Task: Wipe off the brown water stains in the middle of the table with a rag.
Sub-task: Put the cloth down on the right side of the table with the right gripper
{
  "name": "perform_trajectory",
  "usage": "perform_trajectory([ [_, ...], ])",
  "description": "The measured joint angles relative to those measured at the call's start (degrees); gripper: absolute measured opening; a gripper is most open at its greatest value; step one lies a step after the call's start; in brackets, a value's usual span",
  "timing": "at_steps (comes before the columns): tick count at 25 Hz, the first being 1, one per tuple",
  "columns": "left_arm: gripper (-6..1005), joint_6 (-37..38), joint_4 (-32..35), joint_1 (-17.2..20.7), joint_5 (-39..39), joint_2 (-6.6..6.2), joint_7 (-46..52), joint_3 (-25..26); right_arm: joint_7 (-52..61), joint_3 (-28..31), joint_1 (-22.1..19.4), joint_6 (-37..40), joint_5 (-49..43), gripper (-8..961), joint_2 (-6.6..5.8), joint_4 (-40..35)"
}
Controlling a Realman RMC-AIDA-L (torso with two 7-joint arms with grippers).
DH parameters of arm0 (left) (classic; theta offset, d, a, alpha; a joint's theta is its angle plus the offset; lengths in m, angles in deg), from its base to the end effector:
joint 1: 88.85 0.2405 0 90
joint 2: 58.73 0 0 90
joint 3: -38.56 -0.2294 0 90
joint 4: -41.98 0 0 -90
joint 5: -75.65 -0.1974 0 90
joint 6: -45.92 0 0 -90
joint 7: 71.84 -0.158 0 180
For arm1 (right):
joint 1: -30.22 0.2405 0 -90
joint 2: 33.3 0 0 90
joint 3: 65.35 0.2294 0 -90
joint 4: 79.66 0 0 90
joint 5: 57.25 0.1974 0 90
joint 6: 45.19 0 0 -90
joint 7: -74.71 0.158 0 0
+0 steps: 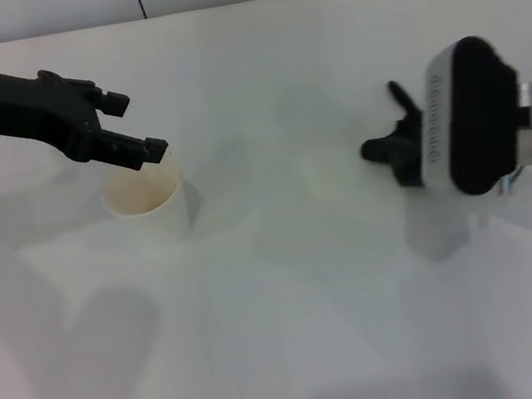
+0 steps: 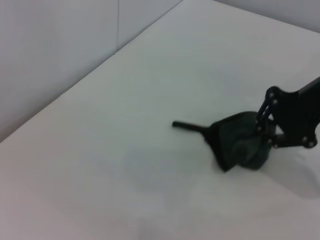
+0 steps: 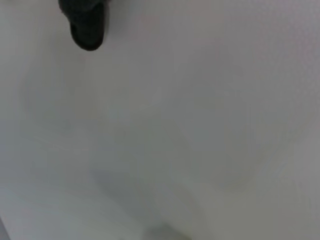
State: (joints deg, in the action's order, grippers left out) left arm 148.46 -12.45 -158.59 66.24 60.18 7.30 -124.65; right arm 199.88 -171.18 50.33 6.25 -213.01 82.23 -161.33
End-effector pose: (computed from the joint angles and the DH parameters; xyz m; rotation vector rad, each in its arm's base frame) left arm -0.1763 0.3710 0.0545 -2.8662 -0.5622 -0.0378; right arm 0.1882 0.3374 -0.0370 -2.4888 -0.1024 -0.5353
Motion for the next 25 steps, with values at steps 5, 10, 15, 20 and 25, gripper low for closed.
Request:
perform_trajectory([
  [5, 895, -0.97, 0.18, -0.30, -0.17, 0.00, 0.01, 0.00, 0.43, 1.57, -2.36, 1.91, 0.01, 97, -0.17, -3.35],
  [10, 895, -1.28, 0.25, -0.62, -0.45, 0.03, 0.07, 0.00, 1.15, 3.08, -2.35, 4.24, 1.74, 111, -0.22, -5.44],
  [15, 895, -1.29, 0.07, -0.59, -0.30, 0.01, 0.08, 0.00, 1.13, 8.76, -1.54, 8.86, 8.48, 124, -0.28, -6.25],
  [20, 895, -1.92, 0.16, -0.76, -0.22, 0.00, 0.00, 0.00, 1.19, 15.12, -0.83, 11.73, 13.60, 137, -0.31, -5.81],
  [25, 895, -2.15, 0.22, -0.90, -0.21, 0.00, -0.01, 0.00, 1.14, 15.56, 0.08, 11.68, 14.24, 151, -0.24, -2.92],
])
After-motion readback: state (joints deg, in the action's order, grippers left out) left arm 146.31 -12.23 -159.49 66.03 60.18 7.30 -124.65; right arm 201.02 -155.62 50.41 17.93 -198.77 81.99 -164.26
